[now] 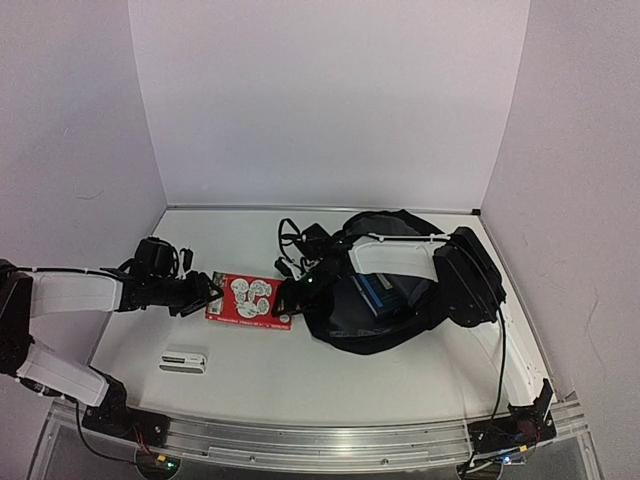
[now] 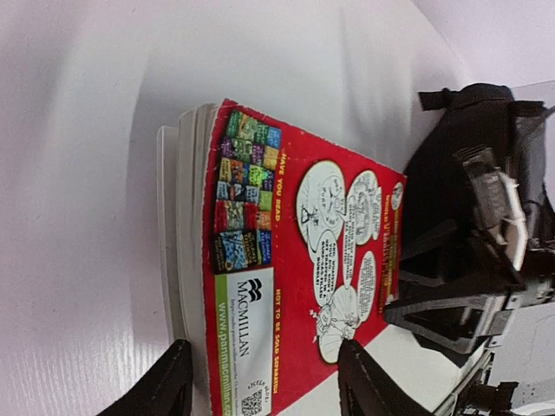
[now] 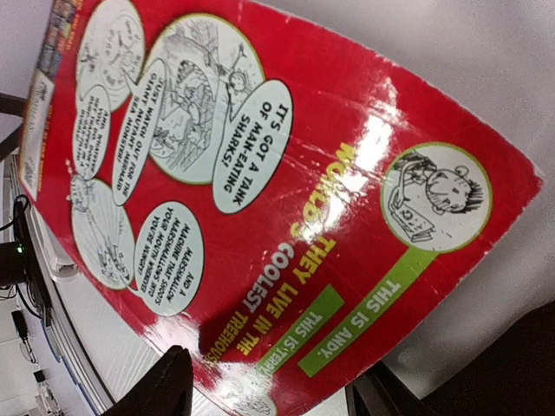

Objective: Pack the student bag
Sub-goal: Pick up the book from the center of the board.

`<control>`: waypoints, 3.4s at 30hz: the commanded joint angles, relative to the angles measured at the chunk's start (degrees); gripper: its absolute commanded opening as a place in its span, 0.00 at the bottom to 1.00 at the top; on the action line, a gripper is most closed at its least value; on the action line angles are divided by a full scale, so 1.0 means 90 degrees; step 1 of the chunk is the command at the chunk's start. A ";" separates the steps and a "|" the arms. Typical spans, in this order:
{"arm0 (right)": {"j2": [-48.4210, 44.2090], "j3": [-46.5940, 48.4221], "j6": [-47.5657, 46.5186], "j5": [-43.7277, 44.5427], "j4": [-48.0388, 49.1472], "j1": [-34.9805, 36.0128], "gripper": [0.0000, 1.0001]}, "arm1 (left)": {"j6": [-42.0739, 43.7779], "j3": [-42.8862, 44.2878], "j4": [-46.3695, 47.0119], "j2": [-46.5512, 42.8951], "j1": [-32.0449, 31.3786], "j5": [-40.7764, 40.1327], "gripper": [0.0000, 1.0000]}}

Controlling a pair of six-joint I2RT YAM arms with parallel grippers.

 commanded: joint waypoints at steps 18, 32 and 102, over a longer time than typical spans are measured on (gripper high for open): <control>-0.0237 -0.0036 -0.0445 -0.0276 0.0354 0.0219 0.64 | -0.0575 0.0227 0.1468 -0.0297 -0.0196 0.1414 0.00; -0.2080 -0.0687 -0.2769 0.1556 0.0326 0.0235 0.88 | -0.1812 0.0884 0.0076 -0.1470 -0.0199 0.0081 0.00; -0.3465 -0.0810 0.3778 -0.0351 0.2680 -0.1698 0.00 | -0.2779 0.0429 0.7746 0.1102 -0.2695 -0.1664 1.00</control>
